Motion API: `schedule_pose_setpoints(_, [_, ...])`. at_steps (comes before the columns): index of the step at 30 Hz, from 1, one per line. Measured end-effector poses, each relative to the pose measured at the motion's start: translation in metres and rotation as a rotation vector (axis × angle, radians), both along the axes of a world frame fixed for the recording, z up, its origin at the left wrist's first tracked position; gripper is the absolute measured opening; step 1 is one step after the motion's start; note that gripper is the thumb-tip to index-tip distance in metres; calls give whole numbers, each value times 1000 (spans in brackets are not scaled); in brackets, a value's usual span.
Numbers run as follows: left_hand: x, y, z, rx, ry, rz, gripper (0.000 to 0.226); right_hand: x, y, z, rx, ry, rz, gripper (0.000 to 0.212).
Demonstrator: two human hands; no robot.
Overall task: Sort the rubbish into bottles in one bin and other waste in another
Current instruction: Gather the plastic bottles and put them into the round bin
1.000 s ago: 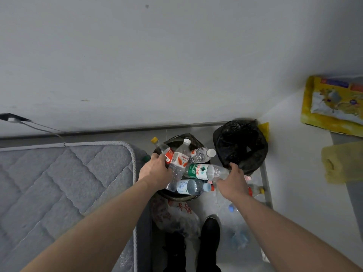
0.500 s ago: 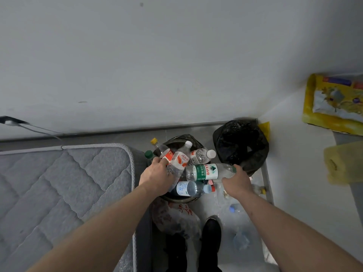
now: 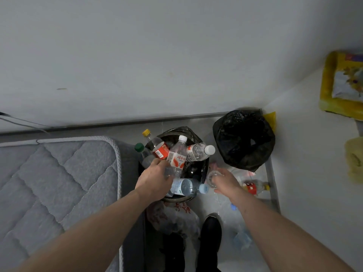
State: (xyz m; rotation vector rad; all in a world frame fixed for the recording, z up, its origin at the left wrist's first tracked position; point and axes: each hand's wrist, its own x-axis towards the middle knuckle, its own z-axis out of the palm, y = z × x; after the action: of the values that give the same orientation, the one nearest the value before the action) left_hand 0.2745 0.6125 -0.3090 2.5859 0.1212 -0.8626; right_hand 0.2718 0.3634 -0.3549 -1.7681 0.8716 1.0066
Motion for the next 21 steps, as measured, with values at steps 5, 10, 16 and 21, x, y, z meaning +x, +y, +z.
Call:
schedule_pose_setpoints(5, [-2,-9,-7,-13,32,25,55,-9,5,-11,-84,-26,-65,45])
schedule_pose_setpoints(10, [3,-20,-14,-10,51,92,55,-9,5,-17,-219,-62,64,48])
schedule_pose_setpoints(16, [16,-28,-24,16,42,168,47,-9,0,-5,-276,-93,108,40])
schedule_pose_setpoints(21, [26,-35,-33,77,30,202,55,-14,-12,7,-390,-208,132,34])
